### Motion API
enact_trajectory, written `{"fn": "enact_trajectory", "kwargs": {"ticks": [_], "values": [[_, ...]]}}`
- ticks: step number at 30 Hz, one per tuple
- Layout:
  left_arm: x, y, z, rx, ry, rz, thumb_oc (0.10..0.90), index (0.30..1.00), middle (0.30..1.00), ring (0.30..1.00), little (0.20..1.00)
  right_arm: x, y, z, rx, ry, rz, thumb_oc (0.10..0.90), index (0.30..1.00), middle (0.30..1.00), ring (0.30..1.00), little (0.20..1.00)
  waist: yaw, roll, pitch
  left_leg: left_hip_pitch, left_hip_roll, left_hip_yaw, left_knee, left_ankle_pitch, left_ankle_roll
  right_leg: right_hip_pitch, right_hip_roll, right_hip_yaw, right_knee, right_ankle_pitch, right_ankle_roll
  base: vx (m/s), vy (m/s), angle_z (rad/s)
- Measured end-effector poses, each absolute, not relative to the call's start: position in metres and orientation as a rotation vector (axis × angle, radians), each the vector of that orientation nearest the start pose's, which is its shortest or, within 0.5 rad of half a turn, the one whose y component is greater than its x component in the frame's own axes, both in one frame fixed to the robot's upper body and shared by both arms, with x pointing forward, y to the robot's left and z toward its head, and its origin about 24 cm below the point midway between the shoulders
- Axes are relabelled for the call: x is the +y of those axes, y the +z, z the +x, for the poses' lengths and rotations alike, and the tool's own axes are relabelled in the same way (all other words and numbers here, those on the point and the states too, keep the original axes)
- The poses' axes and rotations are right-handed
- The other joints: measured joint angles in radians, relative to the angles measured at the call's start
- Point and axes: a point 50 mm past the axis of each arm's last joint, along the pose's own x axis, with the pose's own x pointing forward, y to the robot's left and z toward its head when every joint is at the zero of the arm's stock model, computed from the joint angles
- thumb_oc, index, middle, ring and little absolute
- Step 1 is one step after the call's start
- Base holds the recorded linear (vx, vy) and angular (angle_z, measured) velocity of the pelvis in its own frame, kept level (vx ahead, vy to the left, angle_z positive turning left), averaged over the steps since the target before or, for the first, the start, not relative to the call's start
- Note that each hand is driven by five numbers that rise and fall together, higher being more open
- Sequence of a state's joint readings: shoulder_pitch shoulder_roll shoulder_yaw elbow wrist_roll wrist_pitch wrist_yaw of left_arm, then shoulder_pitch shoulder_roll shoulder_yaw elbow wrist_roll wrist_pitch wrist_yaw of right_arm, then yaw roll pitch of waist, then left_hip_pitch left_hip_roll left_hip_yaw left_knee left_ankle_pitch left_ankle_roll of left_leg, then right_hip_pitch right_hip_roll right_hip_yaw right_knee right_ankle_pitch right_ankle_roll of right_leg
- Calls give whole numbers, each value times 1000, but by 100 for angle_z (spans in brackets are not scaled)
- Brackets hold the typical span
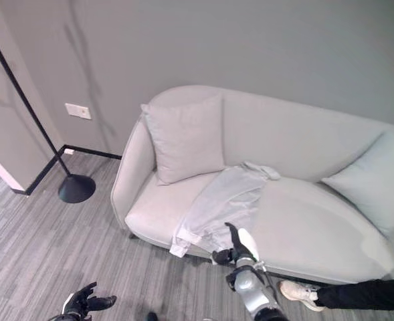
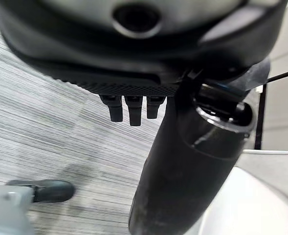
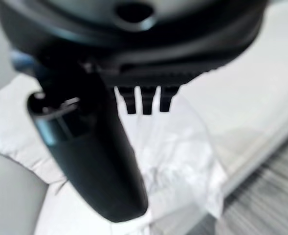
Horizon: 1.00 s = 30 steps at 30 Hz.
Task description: Hang the clothes on the sofa on the clothes rack.
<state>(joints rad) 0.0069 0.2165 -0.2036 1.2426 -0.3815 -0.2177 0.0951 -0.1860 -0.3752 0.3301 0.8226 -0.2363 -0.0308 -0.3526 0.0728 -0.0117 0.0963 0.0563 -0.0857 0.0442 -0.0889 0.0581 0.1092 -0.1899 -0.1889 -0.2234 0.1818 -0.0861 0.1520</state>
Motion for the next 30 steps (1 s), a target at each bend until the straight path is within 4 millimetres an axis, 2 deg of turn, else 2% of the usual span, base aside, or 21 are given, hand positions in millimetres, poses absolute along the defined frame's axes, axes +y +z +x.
{"fn": "enact_trajectory", "kwargs": {"ticks": [1,2,4,5,6,7,8,9,10,11,12,13,16,17,19,22,25,27,29,30], "values": [[226,-158,96,1036,272,60,800,900,900,900,900,-237,-71,240,515,-88,-862,800,900,900,900,900,4,-4,5,-1,-12,-12,0,-16,-25,16,-10,-1,-154,50,7,56,-74,38],[224,-159,92,1043,266,62,800,900,900,900,900,-240,-74,240,537,-105,-878,800,900,900,900,900,17,-9,9,-3,-22,-19,-1,-24,-21,28,-21,6,-227,93,7,-18,-93,37],[225,-160,87,1049,277,64,800,900,900,900,900,-242,-83,237,608,-115,-901,800,900,900,900,900,43,-18,16,2,-29,-31,1,-25,-10,31,-32,7,-228,152,0,-113,-91,30],[223,-160,85,1051,274,61,800,900,900,900,900,-242,-88,236,641,-124,-913,800,900,900,900,900,57,-26,13,-17,-31,-44,8,-22,-6,31,-32,5,-228,165,3,-214,-70,53],[223,-158,91,1018,260,71,800,900,900,900,900,-245,-89,239,685,-141,-927,800,900,900,900,900,77,-42,19,-74,-32,-61,32,-21,-6,15,-33,-5,-226,171,-3,-312,-56,80],[219,-153,109,968,211,108,800,900,900,900,900,-249,-72,263,665,-187,-943,800,900,900,900,900,92,-46,59,-196,-38,-69,100,-28,-17,-1,-30,-15,-271,285,-52,-283,-40,69],[216,-152,117,950,191,115,800,900,900,900,900,-250,-60,278,634,-213,-942,800,900,900,900,900,99,-33,87,-243,-40,-67,131,-35,-28,-13,-28,-15,-276,322,-59,-205,-33,43],[213,-148,128,916,170,125,800,900,900,900,900,-252,-41,298,582,-245,-944,800,900,900,900,900,103,-8,136,-338,-42,-60,232,-63,-59,-45,-37,-17,-275,335,-77,-57,-22,24],[207,-144,140,871,118,145,800,900,900,900,900,-257,-22,314,539,-288,-937,800,900,900,900,900,102,7,169,-450,-45,-55,302,-87,-66,-91,-43,-15,-274,335,-76,-42,-7,17],[201,-142,146,848,102,132,800,900,900,900,900,-262,-10,322,513,-321,-915,800,900,900,900,900,107,50,179,-464,-11,-52,224,-73,-67,-113,-21,-15,-274,335,-76,-32,-6,17],[194,-141,150,835,96,117,800,900,900,900,900,-261,-1,328,468,-357,-888,800,900,900,900,900,109,84,198,-457,17,-22,151,42,-78,-133,1,-16,-275,328,-72,-36,-17,-1],[198,-141,150,834,111,122,800,900,900,900,900,-254,-1,330,450,-357,-867,800,900,900,900,900,103,72,207,-450,22,-21,135,52,-78,-135,3,-14,-275,324,-77,-20,-19,-5],[206,-137,157,817,132,140,800,900,900,900,900,-247,-6,330,455,-322,-833,800,900,900,900,900,103,28,222,-414,37,-12,112,54,-91,-116,17,-8,-276,299,-84,-16,0,-11],[206,-135,160,805,131,142,800,900,900,900,900,-246,-6,329,457,-323,-828,800,900,900,900,900,101,22,220,-408,40,-12,101,59,-98,-116,18,-6,-276,289,-73,2,5,-4],[206,-132,165,785,128,141,800,900,900,900,900,-244,-8,329,461,-323,-816,800,900,900,900,900,89,19,219,-402,41,-8,87,64,-104,-117,19,-4,-276,287,-72,5,0,-3],[204,-132,167,773,138,142,800,900,900,900,900,-230,-19,323,456,-292,-774,800,900,900,900,900,61,20,215,-369,43,11,66,68,-103,-103,20,11,-276,292,-67,35,-34,-15],[205,-134,163,786,178,132,800,900,900,900,900,-201,-35,302,367,-203,-703,800,900,900,900,900,44,6,186,-321,56,24,46,72,-97,-72,32,17,-276,291,-73,75,-52,-12],[200,-135,160,789,172,129,800,900,900,900,900,-201,-42,289,372,-187,-705,800,900,900,900,900,27,7,155,-302,61,25,40,66,-97,-55,37,19,-275,281,-75,98,-46,-5],[195,-137,157,792,176,113,800,900,900,900,900,-203,-31,272,266,-190,-669,800,900,900,900,900,21,7,151,-250,66,23,22,65,-101,-10,43,16,-275,272,-75,67,-37,-2],[197,-141,148,823,190,112,800,900,900,900,900,-201,-30,265,230,-165,-688,800,900,900,900,900,9,-8,129,-222,71,28,13,60,-106,10,48,20,-276,266,-74,81,-47,-19]]}}
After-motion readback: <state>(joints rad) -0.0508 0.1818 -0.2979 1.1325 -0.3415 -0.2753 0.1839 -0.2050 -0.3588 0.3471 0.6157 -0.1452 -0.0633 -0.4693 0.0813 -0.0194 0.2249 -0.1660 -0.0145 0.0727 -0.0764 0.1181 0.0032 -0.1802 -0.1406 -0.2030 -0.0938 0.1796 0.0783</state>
